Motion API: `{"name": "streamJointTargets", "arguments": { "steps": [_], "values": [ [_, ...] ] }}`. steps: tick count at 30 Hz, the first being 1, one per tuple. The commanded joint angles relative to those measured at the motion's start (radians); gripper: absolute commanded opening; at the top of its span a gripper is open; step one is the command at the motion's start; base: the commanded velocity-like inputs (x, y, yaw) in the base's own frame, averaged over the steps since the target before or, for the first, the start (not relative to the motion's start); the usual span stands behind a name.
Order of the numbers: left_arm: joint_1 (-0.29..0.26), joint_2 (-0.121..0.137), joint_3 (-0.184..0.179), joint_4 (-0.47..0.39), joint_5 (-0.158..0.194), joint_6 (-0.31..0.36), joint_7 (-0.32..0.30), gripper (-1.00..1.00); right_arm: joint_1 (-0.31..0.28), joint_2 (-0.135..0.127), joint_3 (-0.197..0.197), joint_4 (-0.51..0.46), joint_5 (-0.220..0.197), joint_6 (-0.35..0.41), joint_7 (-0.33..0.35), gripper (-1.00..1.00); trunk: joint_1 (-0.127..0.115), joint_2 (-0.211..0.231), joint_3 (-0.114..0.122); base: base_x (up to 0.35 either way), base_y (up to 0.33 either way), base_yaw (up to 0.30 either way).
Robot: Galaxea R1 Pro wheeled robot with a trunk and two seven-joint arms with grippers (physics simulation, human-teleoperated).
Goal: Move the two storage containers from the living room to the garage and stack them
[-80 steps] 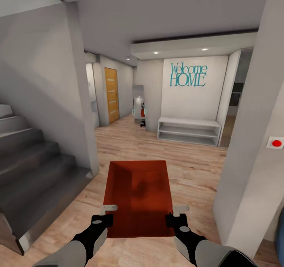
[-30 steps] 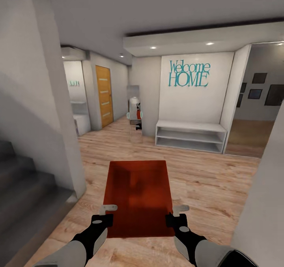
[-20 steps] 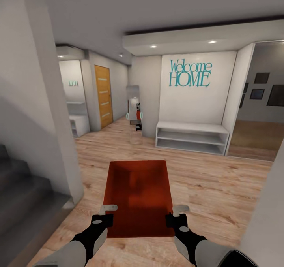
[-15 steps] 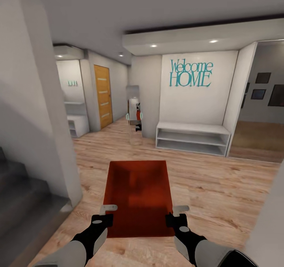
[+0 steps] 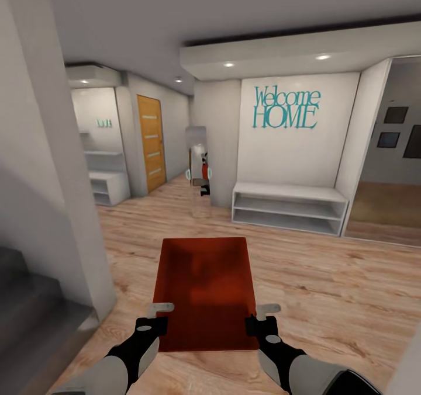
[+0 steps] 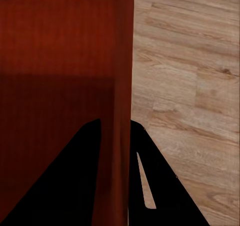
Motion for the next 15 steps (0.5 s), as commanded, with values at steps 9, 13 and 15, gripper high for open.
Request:
{"name": "streamJointTargets", "arguments": {
  "steps": [9,13,15],
  "values": [
    [-0.001,-0.002,0.056,-0.017,-0.025,0.004,0.005,-1.0,-0.001,0.0,-0.003,0.005,-0.033,-0.008,-0.008,-1.0,0.001,-0.001,-0.001,0.321,0.0,0.0],
    [-0.001,-0.002,0.056,-0.017,-0.025,0.004,0.004,-1.0,-0.001,0.0,-0.003,0.005,-0.033,-0.009,-0.008,-1.0,0.001,-0.001,-0.001,0.321,0.0,0.0],
    [-0.001,-0.002,0.056,-0.017,-0.025,0.004,0.005,-1.0,-0.001,0.0,-0.004,0.005,-0.033,-0.01,-0.008,-1.0,0.001,-0.001,-0.001,0.321,0.0,0.0]
  ]
}}
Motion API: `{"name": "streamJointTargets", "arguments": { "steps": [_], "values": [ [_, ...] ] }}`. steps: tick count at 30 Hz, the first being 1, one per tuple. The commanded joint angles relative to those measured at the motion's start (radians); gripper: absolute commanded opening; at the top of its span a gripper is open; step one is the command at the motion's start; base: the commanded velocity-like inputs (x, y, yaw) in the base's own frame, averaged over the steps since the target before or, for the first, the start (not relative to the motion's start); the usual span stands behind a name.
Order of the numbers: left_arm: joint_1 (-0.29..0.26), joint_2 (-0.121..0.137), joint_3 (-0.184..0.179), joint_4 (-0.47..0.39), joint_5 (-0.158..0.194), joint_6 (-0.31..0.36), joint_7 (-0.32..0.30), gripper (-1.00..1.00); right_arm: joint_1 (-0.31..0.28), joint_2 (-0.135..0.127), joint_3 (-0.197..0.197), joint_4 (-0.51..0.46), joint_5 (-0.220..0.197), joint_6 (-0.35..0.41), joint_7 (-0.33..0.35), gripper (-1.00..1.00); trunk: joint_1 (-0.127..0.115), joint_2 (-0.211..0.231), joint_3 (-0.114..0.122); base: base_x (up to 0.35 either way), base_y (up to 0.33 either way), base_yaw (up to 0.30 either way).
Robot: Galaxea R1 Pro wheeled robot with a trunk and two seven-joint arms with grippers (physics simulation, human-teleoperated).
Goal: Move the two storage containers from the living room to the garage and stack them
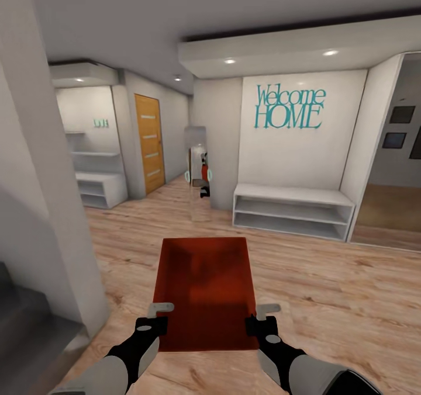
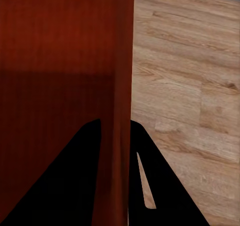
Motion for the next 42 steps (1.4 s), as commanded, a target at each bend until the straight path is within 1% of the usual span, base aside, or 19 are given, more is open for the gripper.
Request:
{"name": "streamJointTargets", "arguments": {
  "steps": [1,42],
  "values": [
    [-0.001,-0.002,0.057,-0.016,-0.024,0.004,0.004,-1.0,-0.001,0.0,-0.003,0.005,-0.034,-0.009,-0.008,-1.0,0.001,-0.001,-0.001,0.321,0.0,0.0],
    [-0.001,-0.002,0.057,-0.016,-0.024,0.004,0.003,-1.0,-0.001,0.001,-0.003,0.005,-0.034,-0.009,-0.008,-1.0,0.001,-0.001,-0.001,0.321,0.0,0.0]
  ]
}}
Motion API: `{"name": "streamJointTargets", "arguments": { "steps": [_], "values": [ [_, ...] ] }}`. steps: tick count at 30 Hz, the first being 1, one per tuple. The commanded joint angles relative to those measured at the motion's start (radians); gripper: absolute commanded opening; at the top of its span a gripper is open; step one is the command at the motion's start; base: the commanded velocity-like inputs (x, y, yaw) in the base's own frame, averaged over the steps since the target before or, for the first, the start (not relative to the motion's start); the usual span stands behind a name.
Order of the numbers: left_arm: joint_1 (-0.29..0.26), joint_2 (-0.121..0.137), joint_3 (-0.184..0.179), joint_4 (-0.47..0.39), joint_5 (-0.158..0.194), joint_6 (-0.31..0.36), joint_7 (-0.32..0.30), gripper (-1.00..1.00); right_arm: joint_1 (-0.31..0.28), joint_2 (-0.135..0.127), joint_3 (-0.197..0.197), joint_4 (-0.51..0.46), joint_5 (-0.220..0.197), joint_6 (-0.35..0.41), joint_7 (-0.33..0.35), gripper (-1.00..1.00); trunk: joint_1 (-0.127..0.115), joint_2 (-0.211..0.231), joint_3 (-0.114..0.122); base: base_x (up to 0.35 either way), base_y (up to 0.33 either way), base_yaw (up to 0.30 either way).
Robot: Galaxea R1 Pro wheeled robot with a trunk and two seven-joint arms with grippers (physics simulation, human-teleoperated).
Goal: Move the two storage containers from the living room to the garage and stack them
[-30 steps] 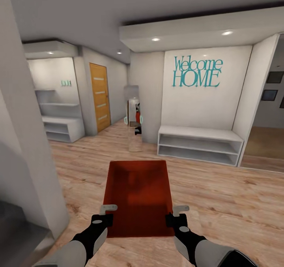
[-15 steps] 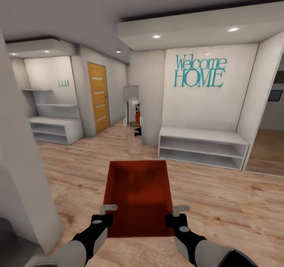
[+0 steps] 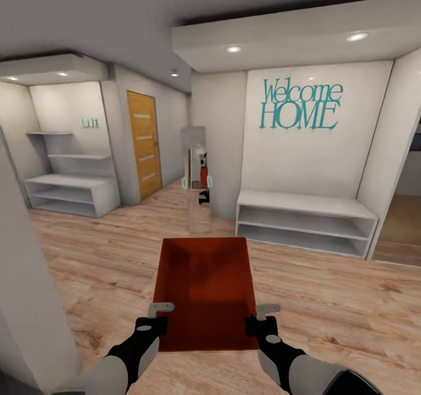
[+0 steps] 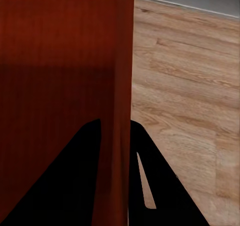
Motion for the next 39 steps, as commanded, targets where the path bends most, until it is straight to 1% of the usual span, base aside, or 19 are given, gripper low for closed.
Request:
{"name": "streamJointTargets", "arguments": {
  "steps": [1,17,30,39],
  "values": [
    [-0.001,-0.002,0.057,-0.016,-0.024,0.004,0.005,-1.0,-0.001,0.0,-0.004,0.005,-0.033,-0.008,-0.008,-1.0,0.001,-0.001,-0.001,0.321,0.0,0.0],
    [-0.001,-0.002,0.057,-0.016,-0.024,0.004,0.005,-1.0,-0.001,0.0,-0.004,0.005,-0.033,-0.008,-0.008,-1.0,0.001,-0.001,-0.001,0.321,0.0,0.001],
    [-0.001,-0.002,0.057,-0.016,-0.024,0.004,0.005,-1.0,-0.001,0.0,-0.003,0.005,-0.033,-0.008,-0.008,-1.0,0.001,-0.001,-0.001,0.321,0.0,0.237],
    [-0.001,-0.003,0.056,-0.016,-0.024,0.004,0.005,-1.0,-0.001,0.0,-0.004,0.005,-0.033,-0.008,-0.008,-1.0,0.001,-0.001,-0.001,0.321,0.0,0.026]
  ]
}}
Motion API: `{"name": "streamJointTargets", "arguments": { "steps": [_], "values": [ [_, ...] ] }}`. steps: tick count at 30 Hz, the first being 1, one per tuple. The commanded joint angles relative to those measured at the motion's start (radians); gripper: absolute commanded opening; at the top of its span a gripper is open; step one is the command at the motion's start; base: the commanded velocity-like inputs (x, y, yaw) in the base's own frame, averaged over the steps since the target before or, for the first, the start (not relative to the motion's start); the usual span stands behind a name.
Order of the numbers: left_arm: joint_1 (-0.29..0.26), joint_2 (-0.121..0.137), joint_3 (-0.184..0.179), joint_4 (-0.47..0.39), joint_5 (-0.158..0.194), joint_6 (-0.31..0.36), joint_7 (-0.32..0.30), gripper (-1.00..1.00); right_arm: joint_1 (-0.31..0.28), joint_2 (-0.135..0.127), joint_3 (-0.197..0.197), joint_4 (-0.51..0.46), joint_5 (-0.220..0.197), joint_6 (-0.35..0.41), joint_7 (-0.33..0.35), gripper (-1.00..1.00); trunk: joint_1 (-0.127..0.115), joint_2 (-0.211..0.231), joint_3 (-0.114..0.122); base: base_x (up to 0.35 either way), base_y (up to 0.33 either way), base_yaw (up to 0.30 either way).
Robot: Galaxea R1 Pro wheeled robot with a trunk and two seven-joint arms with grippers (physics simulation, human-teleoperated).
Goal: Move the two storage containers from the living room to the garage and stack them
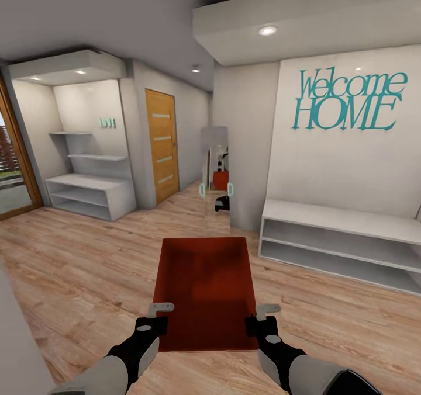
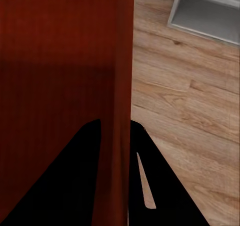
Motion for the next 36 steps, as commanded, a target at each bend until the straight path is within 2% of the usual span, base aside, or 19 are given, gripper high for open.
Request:
{"name": "streamJointTargets", "arguments": {
  "steps": [1,36],
  "values": [
    [-0.001,-0.004,0.058,-0.016,-0.025,0.004,0.005,-1.0,-0.001,0.0,-0.004,0.005,-0.033,-0.009,-0.008,-1.0,0.001,-0.001,-0.001,0.321,0.0,0.001],
    [-0.001,-0.004,0.057,-0.017,-0.025,0.004,0.005,-1.0,-0.001,0.0,-0.005,0.005,-0.033,-0.009,-0.008,-1.0,0.001,-0.001,-0.001,0.321,0.0,0.0]
  ]
}}
